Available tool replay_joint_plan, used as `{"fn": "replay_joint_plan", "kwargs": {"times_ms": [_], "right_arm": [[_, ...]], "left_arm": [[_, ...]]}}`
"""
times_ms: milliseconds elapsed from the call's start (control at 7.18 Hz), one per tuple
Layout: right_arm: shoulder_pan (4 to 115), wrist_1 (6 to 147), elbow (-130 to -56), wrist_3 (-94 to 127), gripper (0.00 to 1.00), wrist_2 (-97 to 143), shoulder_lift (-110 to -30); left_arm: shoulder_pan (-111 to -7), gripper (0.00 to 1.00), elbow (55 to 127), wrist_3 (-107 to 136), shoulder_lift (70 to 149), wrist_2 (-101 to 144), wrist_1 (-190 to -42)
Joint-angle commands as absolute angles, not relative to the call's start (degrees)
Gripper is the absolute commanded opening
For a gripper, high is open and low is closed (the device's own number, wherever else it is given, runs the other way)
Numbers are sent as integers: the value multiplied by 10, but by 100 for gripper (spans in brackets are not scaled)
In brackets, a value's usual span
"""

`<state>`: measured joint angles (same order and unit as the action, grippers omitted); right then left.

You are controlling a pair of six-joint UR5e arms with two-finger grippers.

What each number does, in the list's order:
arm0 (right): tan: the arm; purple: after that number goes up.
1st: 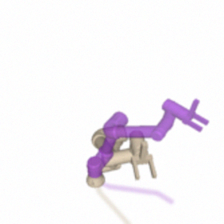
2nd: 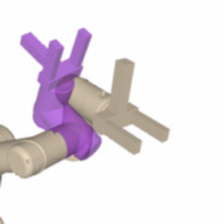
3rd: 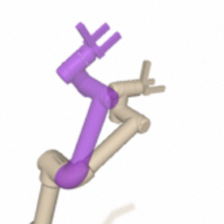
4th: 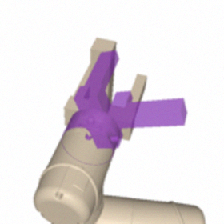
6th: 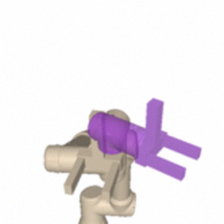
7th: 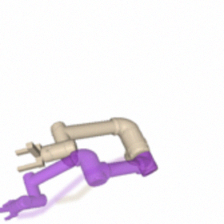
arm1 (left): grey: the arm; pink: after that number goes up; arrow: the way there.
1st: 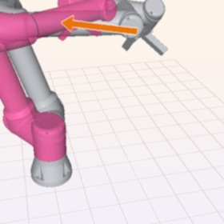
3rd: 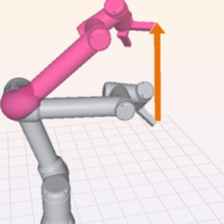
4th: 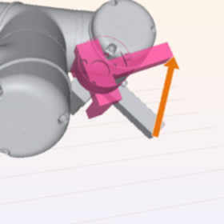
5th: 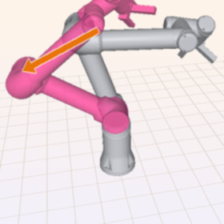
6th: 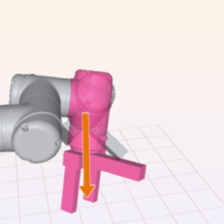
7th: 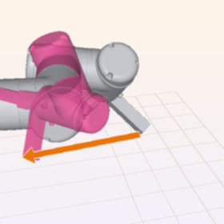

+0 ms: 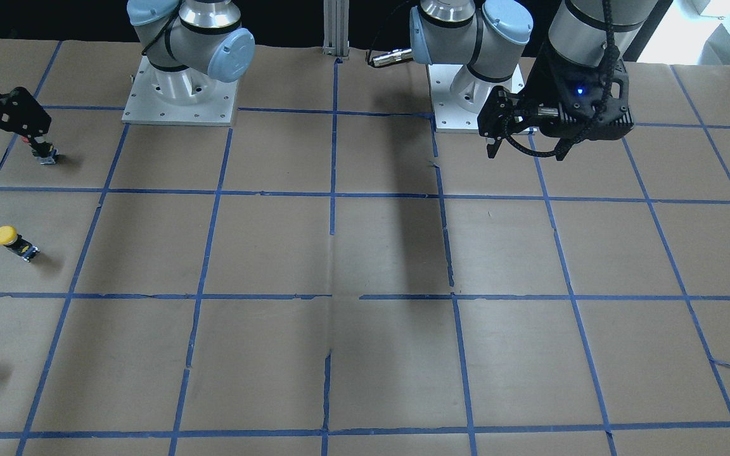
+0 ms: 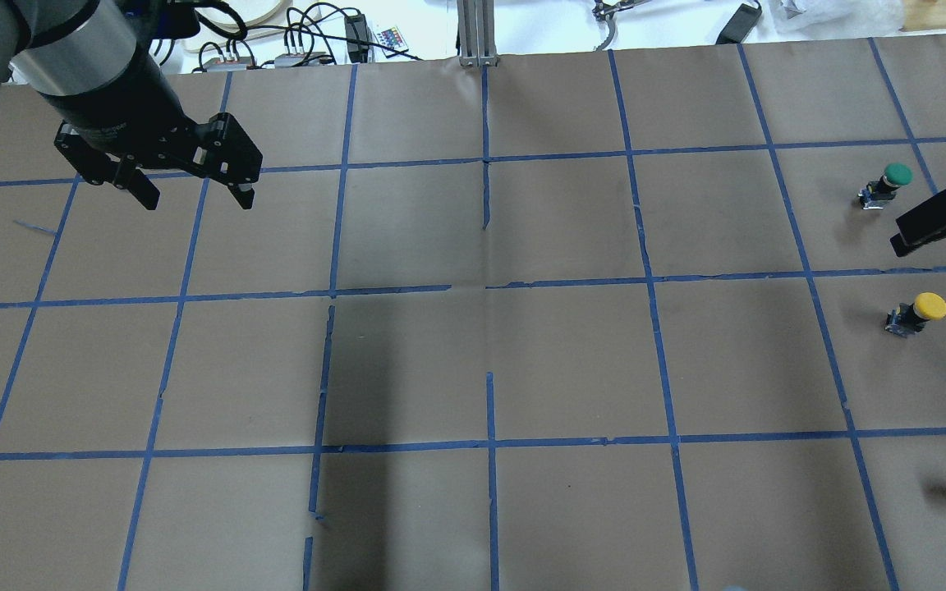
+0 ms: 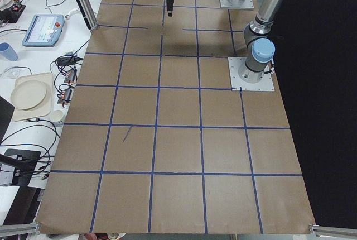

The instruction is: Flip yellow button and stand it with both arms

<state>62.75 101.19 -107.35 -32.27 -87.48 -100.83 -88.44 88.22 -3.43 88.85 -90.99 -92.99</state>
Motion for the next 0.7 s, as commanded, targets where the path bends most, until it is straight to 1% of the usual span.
{"fn": "replay_joint_plan", "kwargs": {"times_ms": [0, 278, 557], "right_arm": [[704, 975, -1064, -108, 100, -896, -1020], [786, 950, -1052, 82, 100, -897, -1020], [840, 917, -1046, 140, 100, -900, -1020]], "left_arm": [[-884, 100, 881, -34, 889, -910, -930], [-884, 100, 883, -39, 888, -911, -931], [-886, 100, 893, -40, 881, -911, -933]]}}
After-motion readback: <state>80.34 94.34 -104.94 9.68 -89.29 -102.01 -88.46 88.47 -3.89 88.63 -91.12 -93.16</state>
